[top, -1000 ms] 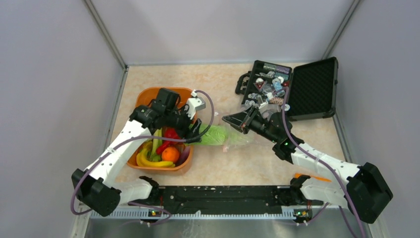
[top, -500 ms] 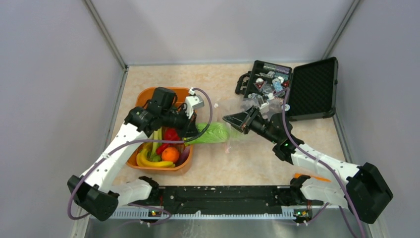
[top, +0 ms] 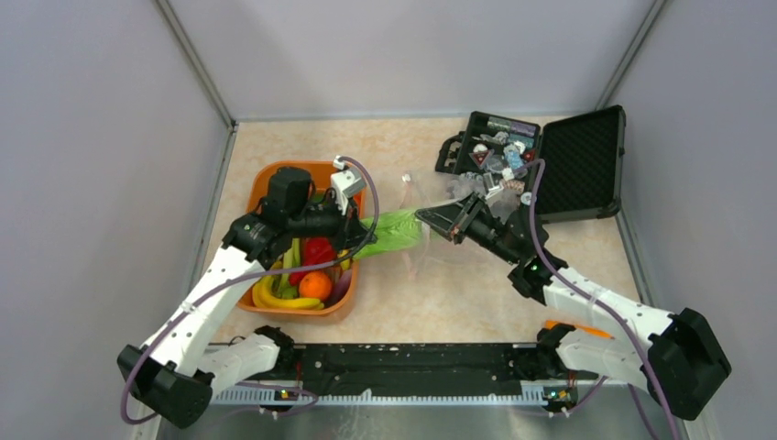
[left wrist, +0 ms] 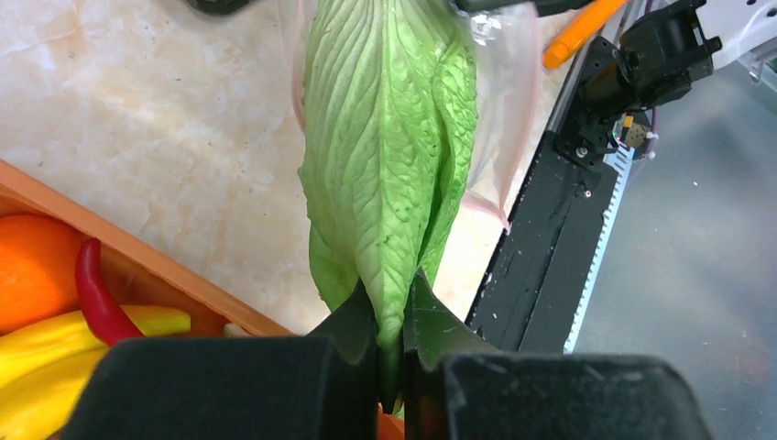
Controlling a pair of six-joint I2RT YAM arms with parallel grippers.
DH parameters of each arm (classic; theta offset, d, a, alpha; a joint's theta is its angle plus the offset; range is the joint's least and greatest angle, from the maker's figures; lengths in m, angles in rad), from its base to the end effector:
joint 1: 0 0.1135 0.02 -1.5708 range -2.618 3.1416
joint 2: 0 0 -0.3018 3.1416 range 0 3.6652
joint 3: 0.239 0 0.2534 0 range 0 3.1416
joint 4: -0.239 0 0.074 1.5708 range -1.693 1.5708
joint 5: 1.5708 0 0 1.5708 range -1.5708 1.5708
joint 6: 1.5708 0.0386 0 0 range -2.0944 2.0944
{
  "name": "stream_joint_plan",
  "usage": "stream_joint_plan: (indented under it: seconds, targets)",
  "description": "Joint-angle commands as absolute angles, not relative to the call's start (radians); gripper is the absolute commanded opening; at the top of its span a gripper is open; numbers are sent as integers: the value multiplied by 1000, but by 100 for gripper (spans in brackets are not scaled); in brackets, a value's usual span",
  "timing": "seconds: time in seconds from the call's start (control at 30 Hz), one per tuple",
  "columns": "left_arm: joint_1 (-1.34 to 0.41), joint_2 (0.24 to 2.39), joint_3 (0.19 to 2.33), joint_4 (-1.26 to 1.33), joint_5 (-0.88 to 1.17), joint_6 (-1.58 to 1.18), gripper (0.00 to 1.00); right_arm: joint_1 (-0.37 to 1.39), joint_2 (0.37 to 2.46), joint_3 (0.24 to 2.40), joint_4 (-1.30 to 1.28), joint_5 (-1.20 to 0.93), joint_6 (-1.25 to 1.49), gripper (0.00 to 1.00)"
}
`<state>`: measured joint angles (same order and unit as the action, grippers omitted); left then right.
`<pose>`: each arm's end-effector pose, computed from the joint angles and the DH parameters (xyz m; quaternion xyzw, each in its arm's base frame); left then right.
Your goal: Place the food in the zip-top bag and seal the zipper
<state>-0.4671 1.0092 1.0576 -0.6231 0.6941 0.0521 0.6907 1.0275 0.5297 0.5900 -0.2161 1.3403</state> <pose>0.1579 -0.1073 0.3844 0.3691 0.7567 -0.3849 0.3780 0.1644 0.1466 0.3173 0.1382 0.6602 0.6626 0.3256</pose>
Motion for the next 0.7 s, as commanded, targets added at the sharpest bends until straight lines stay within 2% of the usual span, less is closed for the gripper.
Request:
stream_joint_plan:
  seconds: [0.0,0.37,0.5,0.67]
  targets:
    - [-464,1071,1085,-492,766,23,0,680,1028,621,601,-299,1289,0]
    - [-493,1153,1152,-460,803,3,0,680,1096,659,687,-403,1315,0]
    - [-533,1193,1165,-441,813,-32,0,680,1133,637,804,-426,1371,0]
    - [-555,1250,1211,-584,657,36,0,680,1146,641,860,-438,1390,0]
